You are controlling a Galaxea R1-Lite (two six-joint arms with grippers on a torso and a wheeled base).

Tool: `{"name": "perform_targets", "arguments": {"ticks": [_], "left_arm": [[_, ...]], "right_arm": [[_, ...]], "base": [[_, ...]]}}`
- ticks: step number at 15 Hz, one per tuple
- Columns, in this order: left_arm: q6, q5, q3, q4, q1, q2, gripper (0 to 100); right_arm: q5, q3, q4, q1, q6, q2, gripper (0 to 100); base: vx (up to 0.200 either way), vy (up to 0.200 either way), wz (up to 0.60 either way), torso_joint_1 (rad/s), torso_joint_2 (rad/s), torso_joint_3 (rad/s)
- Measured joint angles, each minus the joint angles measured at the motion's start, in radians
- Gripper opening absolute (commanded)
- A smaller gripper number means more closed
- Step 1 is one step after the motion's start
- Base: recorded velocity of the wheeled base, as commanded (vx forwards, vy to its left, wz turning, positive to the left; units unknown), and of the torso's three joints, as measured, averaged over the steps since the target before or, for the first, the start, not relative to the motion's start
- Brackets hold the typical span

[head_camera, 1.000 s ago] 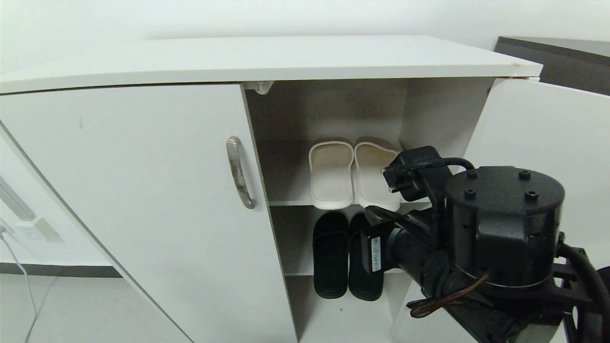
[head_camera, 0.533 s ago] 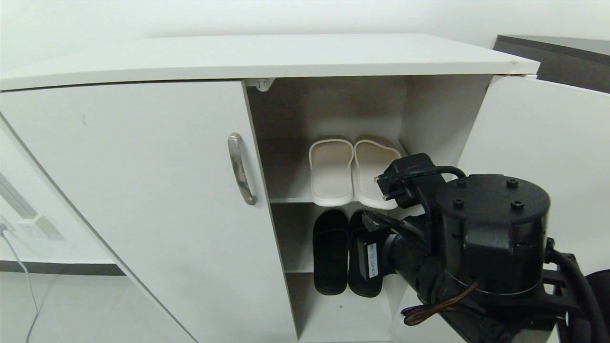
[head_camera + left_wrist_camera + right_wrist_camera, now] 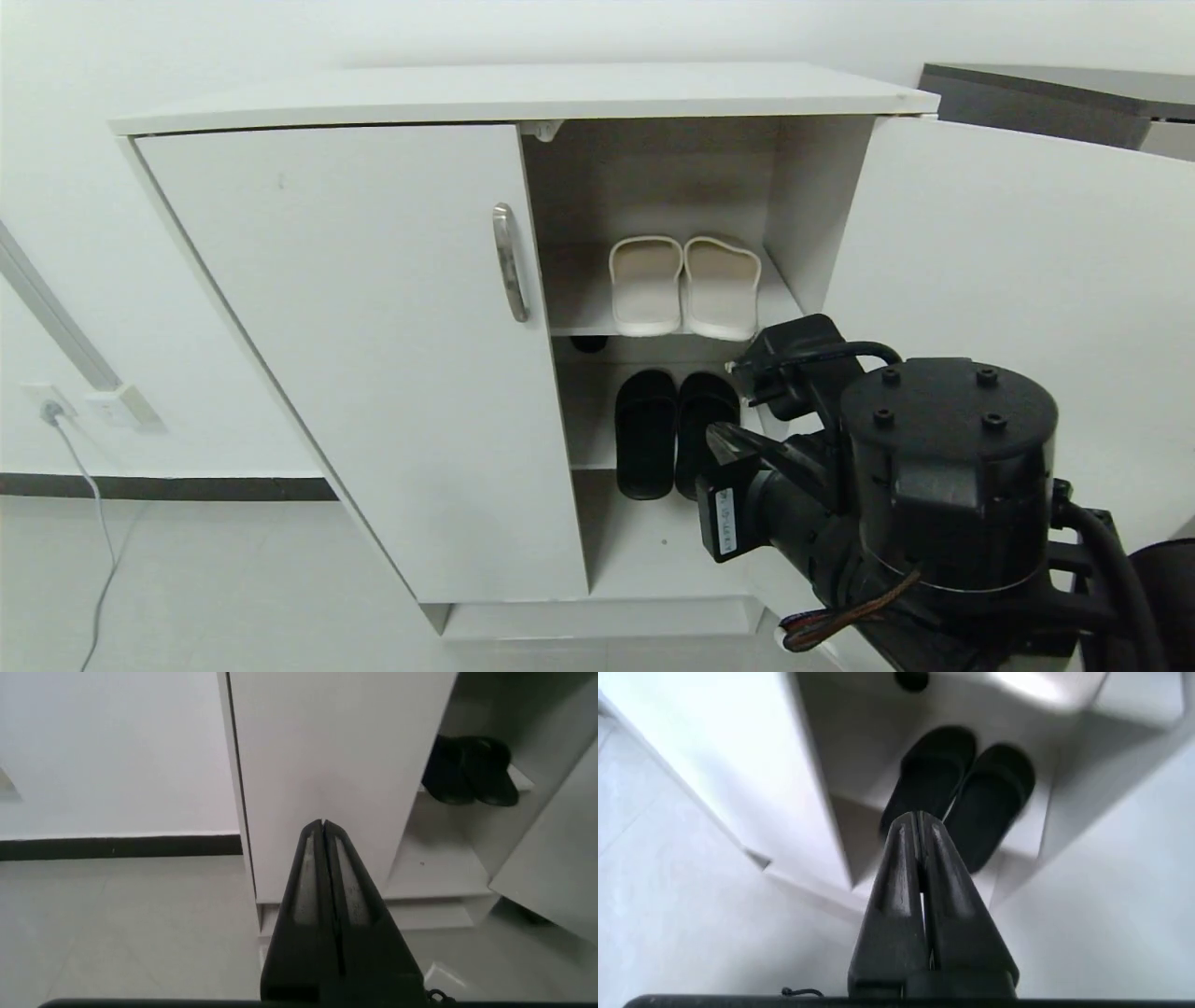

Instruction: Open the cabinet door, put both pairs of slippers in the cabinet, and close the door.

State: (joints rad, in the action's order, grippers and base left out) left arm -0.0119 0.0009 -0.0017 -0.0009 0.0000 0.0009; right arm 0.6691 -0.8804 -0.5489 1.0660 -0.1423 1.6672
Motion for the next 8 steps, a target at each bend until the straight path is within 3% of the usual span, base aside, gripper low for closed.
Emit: {"name": "perform_targets", "arguments": {"ticks": [8], "left_arm": [[0.000, 0.000, 0.000, 0.000, 0.000, 0.000, 0]], "right_arm": [[-0.004, 0.045, -0.055, -0.025, 0.009, 0.035, 0]], "base": [[-0.200, 0.000, 0.00, 0.001, 0.00, 0.002]]}}
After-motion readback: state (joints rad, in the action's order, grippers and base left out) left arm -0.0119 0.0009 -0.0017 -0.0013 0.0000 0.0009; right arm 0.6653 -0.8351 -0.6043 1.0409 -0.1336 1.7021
